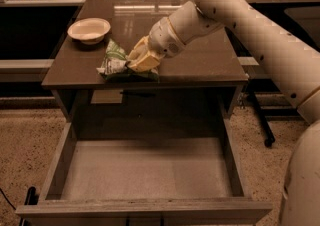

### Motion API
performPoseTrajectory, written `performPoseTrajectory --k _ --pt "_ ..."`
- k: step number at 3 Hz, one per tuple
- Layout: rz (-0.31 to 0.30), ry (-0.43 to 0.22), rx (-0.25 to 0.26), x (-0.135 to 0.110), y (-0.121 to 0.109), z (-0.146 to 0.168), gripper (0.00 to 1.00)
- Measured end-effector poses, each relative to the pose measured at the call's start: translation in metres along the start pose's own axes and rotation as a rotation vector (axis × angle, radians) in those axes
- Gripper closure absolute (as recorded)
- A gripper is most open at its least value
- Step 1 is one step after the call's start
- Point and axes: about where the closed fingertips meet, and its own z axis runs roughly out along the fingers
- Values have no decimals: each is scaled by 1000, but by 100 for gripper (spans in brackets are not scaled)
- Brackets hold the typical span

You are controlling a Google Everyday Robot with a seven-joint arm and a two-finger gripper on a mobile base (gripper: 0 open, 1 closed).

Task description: Place green jalapeno chip bag into top drawer

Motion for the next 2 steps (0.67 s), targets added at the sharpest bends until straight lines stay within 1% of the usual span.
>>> performPoseTrajectory --k 1,2 --pt "-33 12 -31 -33 20 7 100" --pt "52 144 -92 -62 72 7 100"
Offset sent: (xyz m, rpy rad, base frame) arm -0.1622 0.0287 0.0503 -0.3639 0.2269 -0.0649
